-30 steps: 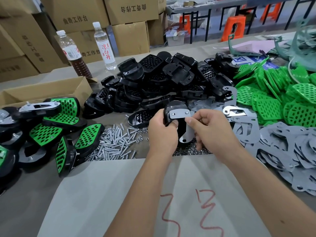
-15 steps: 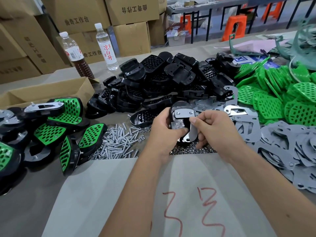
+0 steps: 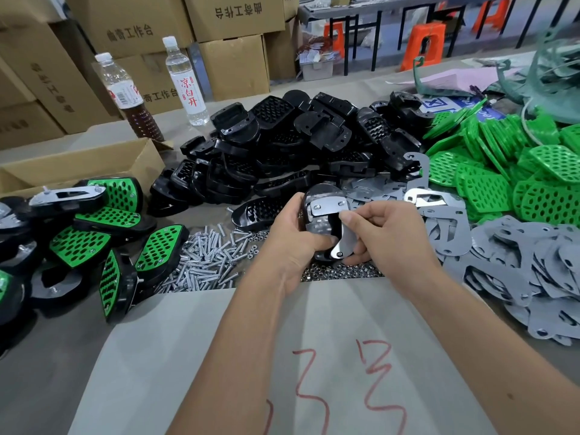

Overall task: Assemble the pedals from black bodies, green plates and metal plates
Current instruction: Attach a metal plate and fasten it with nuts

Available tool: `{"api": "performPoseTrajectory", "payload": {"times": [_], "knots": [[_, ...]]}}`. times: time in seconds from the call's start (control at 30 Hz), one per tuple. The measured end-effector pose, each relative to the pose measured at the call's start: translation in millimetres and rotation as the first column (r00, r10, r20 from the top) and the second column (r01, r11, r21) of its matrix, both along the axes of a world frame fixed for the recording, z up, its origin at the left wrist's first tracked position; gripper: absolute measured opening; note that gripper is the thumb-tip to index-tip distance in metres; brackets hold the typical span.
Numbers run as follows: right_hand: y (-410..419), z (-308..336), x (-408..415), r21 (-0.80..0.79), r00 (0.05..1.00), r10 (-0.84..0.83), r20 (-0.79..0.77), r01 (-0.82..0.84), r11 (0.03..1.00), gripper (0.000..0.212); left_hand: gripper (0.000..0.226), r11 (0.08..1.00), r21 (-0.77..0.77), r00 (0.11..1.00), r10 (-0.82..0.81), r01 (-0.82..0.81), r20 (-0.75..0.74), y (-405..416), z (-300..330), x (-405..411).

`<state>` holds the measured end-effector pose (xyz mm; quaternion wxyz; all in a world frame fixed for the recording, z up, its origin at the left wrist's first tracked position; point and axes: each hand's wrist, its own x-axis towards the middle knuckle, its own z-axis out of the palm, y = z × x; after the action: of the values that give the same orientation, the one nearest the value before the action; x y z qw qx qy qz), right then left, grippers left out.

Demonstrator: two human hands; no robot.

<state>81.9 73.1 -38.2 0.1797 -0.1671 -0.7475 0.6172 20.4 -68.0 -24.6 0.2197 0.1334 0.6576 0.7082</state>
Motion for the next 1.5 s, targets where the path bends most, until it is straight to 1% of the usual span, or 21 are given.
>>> {"api": "performPoseTrajectory", "payload": {"times": [0.07, 0.23, 0.4, 0.47, 0.57, 0.63, 0.77, 0.83, 0.93, 1.07, 1.17, 1.33, 1.4, 1.5], "knots": [[-3.9, 1.9, 1.9, 0.020, 0.999, -0.035, -0.004, 0.035, 0.999, 0.020, 0.060, 1.000, 0.002, 1.000, 0.004, -0.004, 0.007, 0.0, 0.0, -0.6], [-15.8, 5.2, 4.6, 0.141, 0.995, -0.093, -0.027, 0.096, 0.985, 0.023, 0.059, 1.000, -0.010, 1.000, 0.005, -0.004, 0.024, -0.8, -0.2, -2.0], [-18.9, 5.1, 4.8, 0.223, 0.989, -0.138, -0.050, 0.146, 0.964, 0.019, 0.063, 0.999, -0.043, 0.999, 0.020, -0.018, 0.026, -1.9, -2.2, -3.1], [-20.5, 3.5, 4.0, 0.304, 0.983, -0.168, -0.076, 0.184, 0.935, 0.019, 0.062, 0.999, -0.042, 0.999, 0.018, -0.017, 0.027, -2.6, -2.6, -3.4], [-23.7, 1.0, 3.9, 0.440, 0.969, -0.204, -0.137, 0.244, 0.864, 0.020, 0.061, 0.999, -0.031, 0.999, 0.020, -0.019, 0.041, -2.8, -1.6, -3.3], [-25.5, -1.3, 3.2, 0.482, 0.964, -0.208, -0.167, 0.263, 0.836, 0.020, 0.060, 1.000, -0.020, 0.998, 0.024, -0.023, 0.054, -3.0, -1.3, -3.4], [-24.1, -1.3, -0.8, 0.519, 0.965, -0.217, -0.148, 0.263, 0.813, 0.021, 0.060, 1.000, -0.021, 0.997, 0.013, -0.012, 0.080, -3.4, -0.7, -3.5], [-23.7, -2.2, -1.7, 0.497, 0.971, -0.198, -0.138, 0.240, 0.834, 0.025, 0.060, 1.000, -0.024, 0.997, 0.013, -0.011, 0.081, -3.3, -0.7, -3.7], [-23.3, -3.5, -0.9, 0.382, 0.978, -0.181, -0.099, 0.205, 0.901, 0.025, 0.061, 1.000, -0.023, 0.997, 0.013, -0.011, 0.071, -3.7, -1.3, -3.5], [-19.8, -4.0, -0.1, 0.335, 0.983, -0.176, -0.062, 0.186, 0.924, 0.029, 0.062, 0.999, -0.019, 0.997, 0.032, -0.031, 0.073, -4.9, -1.2, -2.1], [-17.6, -3.8, -0.4, 0.303, 0.988, -0.152, -0.034, 0.155, 0.940, 0.033, 0.060, 0.997, -0.005, 0.992, 0.071, -0.071, 0.106, -4.6, -1.5, -1.7], [-20.3, -1.1, 0.8, 0.253, 0.987, -0.111, -0.116, 0.138, 0.958, 0.028, 0.039, 0.991, 0.037, 0.981, 0.120, -0.127, 0.154, -1.7, -1.0, -0.8], [-20.9, -1.3, 0.7, 0.253, 0.987, -0.109, -0.119, 0.136, 0.958, 0.028, 0.039, 0.989, 0.056, 0.980, 0.129, -0.139, 0.149, 0.2, -1.3, -0.4], [-21.4, -0.9, 0.7, 0.266, 0.985, -0.107, -0.135, 0.140, 0.954, 0.026, 0.049, 0.986, 0.082, 0.983, 0.131, -0.142, 0.127, 2.0, -1.0, 0.1]]}}
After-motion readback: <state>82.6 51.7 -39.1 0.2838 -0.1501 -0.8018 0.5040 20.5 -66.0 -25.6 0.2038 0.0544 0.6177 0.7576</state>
